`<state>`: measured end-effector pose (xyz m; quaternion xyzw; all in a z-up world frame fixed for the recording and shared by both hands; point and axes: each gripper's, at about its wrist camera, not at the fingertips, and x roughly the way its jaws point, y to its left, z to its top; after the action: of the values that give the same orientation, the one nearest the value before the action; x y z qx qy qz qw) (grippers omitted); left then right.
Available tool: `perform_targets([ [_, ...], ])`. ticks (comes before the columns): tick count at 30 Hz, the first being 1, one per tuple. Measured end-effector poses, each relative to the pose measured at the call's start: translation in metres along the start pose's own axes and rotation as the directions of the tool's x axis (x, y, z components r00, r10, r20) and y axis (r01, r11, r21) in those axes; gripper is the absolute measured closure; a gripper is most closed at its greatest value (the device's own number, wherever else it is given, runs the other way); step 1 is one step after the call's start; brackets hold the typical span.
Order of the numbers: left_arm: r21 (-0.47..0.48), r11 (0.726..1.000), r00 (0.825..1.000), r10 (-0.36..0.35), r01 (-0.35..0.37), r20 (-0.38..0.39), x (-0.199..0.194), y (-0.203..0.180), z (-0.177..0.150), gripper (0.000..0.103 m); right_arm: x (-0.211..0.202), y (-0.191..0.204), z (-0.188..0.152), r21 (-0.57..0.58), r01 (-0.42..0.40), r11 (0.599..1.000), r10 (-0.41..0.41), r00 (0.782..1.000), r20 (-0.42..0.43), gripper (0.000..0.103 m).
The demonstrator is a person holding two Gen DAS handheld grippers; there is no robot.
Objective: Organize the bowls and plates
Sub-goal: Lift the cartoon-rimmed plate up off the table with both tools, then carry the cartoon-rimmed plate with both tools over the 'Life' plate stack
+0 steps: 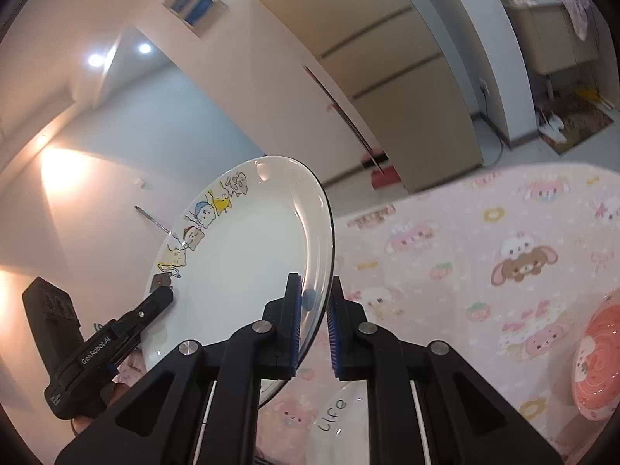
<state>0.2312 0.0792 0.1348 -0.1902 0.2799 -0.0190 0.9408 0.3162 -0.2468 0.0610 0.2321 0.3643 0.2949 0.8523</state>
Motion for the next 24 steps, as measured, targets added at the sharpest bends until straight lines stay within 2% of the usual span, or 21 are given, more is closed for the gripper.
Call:
perform_targets([
  [8, 0.065, 0.997, 0.995, -0.039, 0.033, 0.088, -0.064, -0.039, 0.008, 0.089, -0.063, 0.030, -0.002, -0.063, -0.008, 0.998, 0.014, 0.994, 0.105, 0.090],
  [12, 0.099, 0.994, 0.992, -0.059, 0.048, 0.114, -0.087, -0.050, -0.007, 0.089, -0.093, 0.056, -0.016, -0.201, 0.084, 0.976, -0.059, 0.990, 0.128, 0.088],
  [15, 0.100, 0.990, 0.991, -0.106, 0.097, 0.086, -0.099, -0.051, -0.025, 0.089, -0.107, 0.058, -0.033, -0.234, 0.130, 0.964, -0.105, 0.988, 0.115, 0.088],
  [18, 0.143, 0.986, 0.991, -0.100, 0.087, 0.085, -0.111, -0.058, -0.046, 0.088, -0.122, 0.052, -0.051, -0.235, 0.127, 0.964, -0.105, 0.989, 0.104, 0.087],
  [24, 0.201, 0.975, 0.993, -0.106, 0.094, 0.051, -0.128, -0.073, -0.082, 0.087, -0.151, 0.041, -0.082, -0.236, 0.149, 0.960, -0.118, 0.983, 0.142, 0.088],
])
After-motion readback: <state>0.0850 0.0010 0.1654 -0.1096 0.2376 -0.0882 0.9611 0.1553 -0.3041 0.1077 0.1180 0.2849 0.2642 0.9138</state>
